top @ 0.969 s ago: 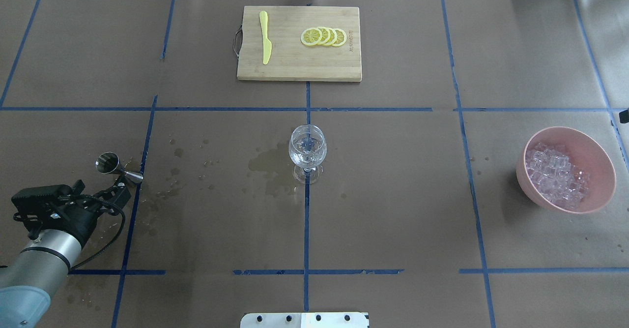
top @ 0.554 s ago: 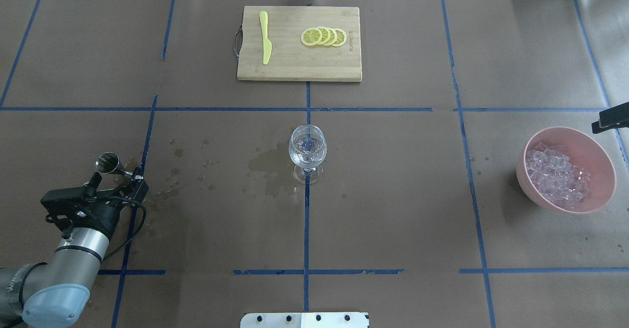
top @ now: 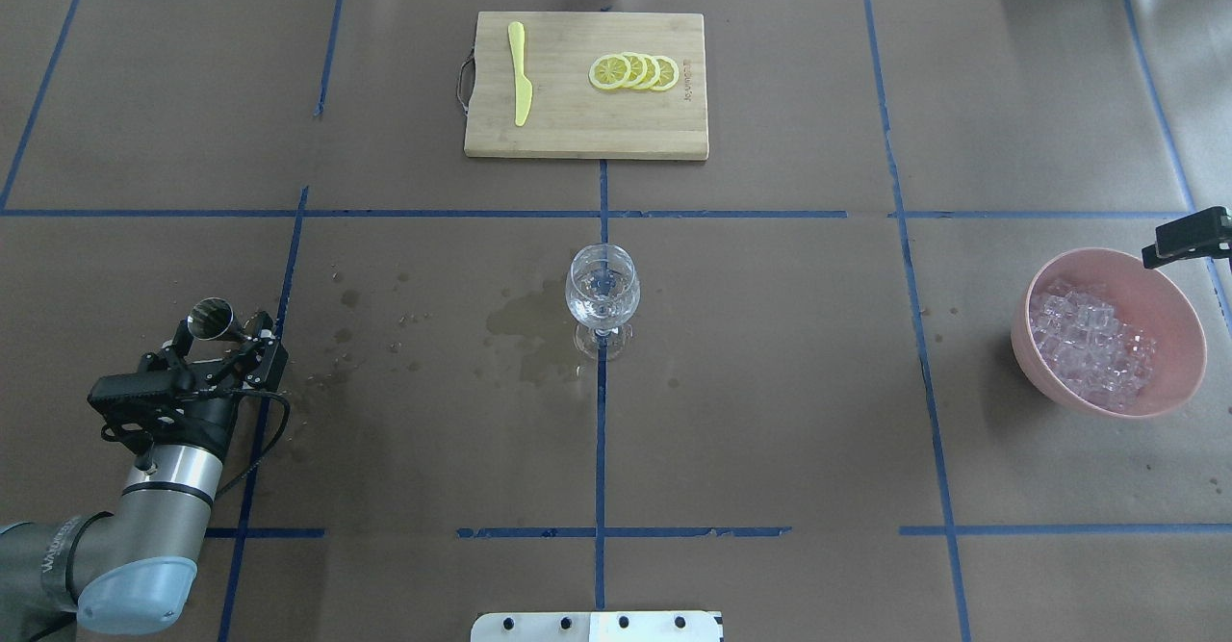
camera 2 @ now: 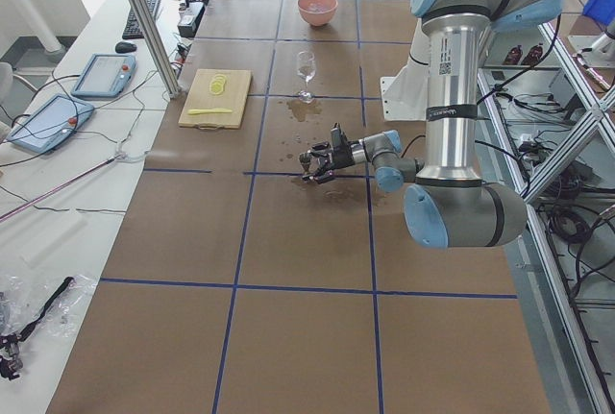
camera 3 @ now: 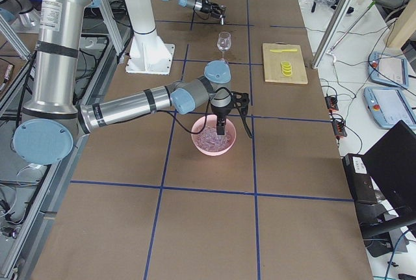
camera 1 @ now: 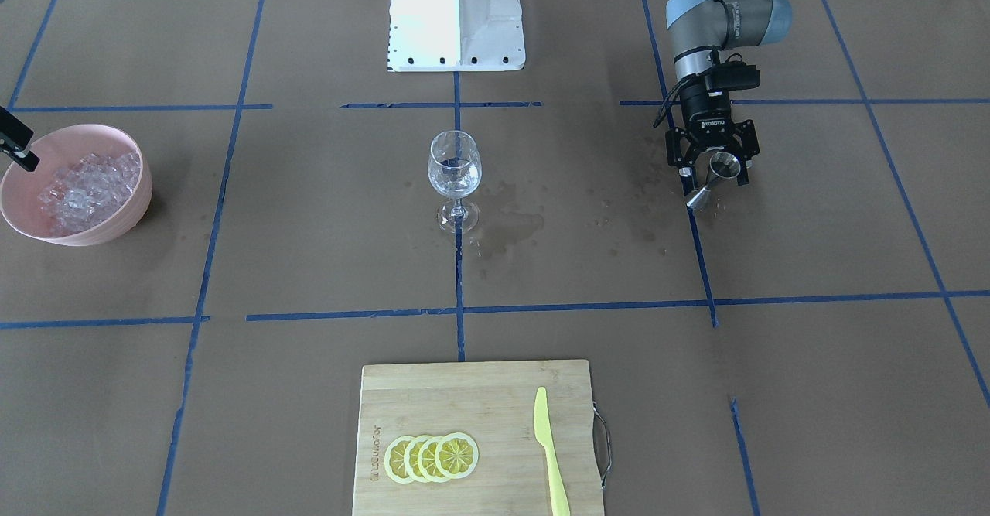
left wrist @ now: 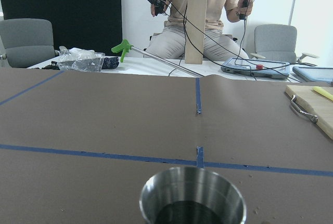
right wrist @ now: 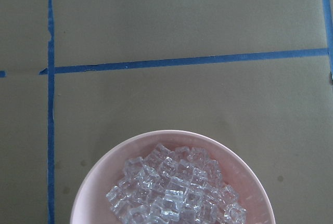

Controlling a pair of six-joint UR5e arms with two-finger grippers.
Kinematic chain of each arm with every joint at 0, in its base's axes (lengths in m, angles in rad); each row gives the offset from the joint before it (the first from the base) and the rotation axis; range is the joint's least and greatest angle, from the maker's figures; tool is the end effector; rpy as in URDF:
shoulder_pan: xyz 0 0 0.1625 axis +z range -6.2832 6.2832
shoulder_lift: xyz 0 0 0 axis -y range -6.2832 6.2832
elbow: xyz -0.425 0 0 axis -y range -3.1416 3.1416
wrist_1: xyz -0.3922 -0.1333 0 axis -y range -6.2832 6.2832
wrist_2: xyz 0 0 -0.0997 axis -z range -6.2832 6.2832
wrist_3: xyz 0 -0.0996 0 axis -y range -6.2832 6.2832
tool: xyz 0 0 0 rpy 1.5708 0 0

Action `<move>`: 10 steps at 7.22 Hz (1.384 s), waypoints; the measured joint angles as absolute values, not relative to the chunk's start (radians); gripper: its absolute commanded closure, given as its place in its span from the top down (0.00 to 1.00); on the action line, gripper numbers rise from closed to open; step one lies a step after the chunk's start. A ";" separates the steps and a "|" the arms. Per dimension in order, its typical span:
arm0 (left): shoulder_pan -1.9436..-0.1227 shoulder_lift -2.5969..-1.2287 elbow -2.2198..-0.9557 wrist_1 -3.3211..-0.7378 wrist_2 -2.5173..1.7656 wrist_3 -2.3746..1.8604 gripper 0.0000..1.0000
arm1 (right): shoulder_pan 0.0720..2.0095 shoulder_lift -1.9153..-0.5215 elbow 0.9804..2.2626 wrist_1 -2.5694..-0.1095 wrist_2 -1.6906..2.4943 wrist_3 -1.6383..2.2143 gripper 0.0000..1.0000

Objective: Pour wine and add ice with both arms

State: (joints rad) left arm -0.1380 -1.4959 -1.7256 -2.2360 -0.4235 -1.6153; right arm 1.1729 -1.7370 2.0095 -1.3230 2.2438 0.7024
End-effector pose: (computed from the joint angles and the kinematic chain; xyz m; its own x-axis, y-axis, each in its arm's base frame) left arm 0.4250 -0.2853 0.5175 0.6975 -0.1153 -0.7072 0.7005 0.3172 0.6393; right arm -0.1020 -0.4264 0.4941 0.6758 0.0674 0.7340 -0.1315 0.9909 0.0300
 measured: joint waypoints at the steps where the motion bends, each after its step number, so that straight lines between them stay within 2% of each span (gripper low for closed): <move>1: -0.138 -1.497 -1.716 -2.236 -0.419 -1.615 0.88 | 1.172 -1.739 2.010 -1.322 2.246 0.703 1.00; 3: -0.137 -1.498 -1.716 -2.237 -0.418 -1.615 0.76 | 1.172 -1.745 2.010 -1.321 2.248 0.703 1.00; 7: -0.119 -1.499 -1.711 -2.238 -0.419 -1.617 0.65 | 1.172 -1.756 2.010 -1.321 2.248 0.701 1.00; 8: -0.109 -1.501 -1.710 -2.239 -0.419 -1.618 0.56 | 1.172 -1.756 2.011 -1.321 2.248 0.701 1.00; 10: -0.101 -1.506 -1.709 -2.240 -0.419 -1.618 0.54 | 1.172 -1.757 2.013 -1.321 2.249 0.701 1.00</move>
State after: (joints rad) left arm -0.1009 -1.5055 -1.7090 -2.2399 -0.4191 -1.6183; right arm 1.1720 -1.7574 2.0132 -1.3208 2.2487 0.7011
